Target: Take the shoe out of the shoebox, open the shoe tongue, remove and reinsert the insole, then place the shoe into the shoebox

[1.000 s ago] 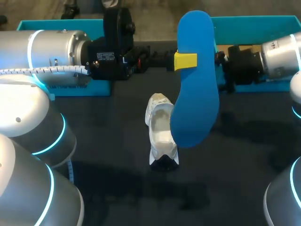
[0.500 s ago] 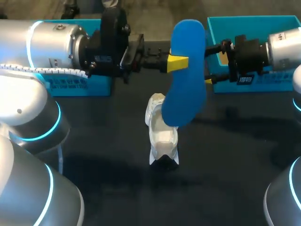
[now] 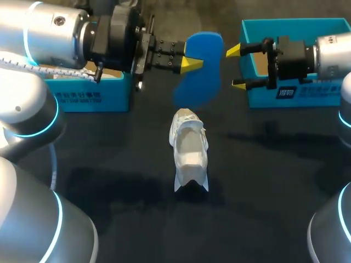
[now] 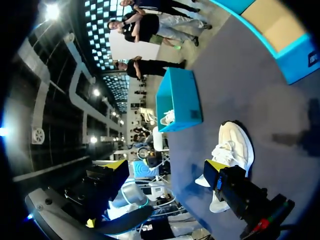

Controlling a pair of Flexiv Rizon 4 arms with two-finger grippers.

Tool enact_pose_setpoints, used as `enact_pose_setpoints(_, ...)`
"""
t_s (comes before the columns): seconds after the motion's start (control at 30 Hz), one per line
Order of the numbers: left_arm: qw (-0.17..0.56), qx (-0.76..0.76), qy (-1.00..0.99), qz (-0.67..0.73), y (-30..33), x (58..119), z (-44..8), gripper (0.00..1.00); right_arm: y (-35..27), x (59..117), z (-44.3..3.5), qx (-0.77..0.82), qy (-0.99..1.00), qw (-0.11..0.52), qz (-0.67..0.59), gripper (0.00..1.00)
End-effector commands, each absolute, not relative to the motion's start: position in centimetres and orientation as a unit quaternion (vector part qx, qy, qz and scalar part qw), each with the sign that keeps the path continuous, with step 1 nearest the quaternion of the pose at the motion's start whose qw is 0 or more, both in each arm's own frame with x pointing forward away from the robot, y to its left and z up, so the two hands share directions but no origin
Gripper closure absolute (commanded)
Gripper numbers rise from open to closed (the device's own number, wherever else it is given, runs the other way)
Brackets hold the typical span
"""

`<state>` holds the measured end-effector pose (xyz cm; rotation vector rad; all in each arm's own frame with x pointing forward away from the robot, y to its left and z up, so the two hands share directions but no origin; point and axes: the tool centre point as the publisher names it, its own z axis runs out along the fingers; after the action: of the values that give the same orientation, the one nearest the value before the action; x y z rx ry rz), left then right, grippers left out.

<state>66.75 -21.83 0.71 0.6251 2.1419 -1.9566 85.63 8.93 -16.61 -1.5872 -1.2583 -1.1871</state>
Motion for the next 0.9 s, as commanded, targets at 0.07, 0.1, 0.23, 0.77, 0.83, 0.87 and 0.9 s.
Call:
enact_pose_setpoints(0.07,0.161,0.336,0.705,-0.604,-22.3,68.1,0.2,1.00,9.0,85.6,-16.6,-0.616,-0.488,0.396,-0.475,0.00)
enact_pose_setpoints(0.1,0.163,0.333,0.703,-0.607,-22.3,68.3,0.0,1.00,9.1,85.6,-16.5,-0.612,-0.485,0.401,-0.478,0.00)
enact_pose_setpoints(0.23,0.163,0.333,0.703,-0.607,-22.3,68.4,-0.2,1.00,9.6,85.3,-15.8,-0.611,-0.489,0.403,-0.474,0.00)
enact_pose_setpoints(0.77,0.163,0.333,0.703,-0.607,-22.3,68.4,-0.2,1.00,9.8,85.1,-15.5,-0.618,-0.488,0.395,-0.473,0.00)
enact_pose_setpoints(0.83,0.163,0.333,0.703,-0.607,-22.3,68.4,-0.2,1.00,9.8,85.1,-15.5,-0.618,-0.488,0.395,-0.473,0.00)
enact_pose_setpoints(0.87,0.163,0.333,0.703,-0.607,-22.3,68.4,-0.2,1.00,9.8,85.1,-15.5,-0.618,-0.488,0.395,-0.473,0.00)
enact_pose_setpoints(0.9,0.182,0.336,0.700,-0.603,-22.3,68.6,-0.7,1.00,9.9,84.9,-15.5,-0.624,-0.486,0.392,-0.470,0.00)
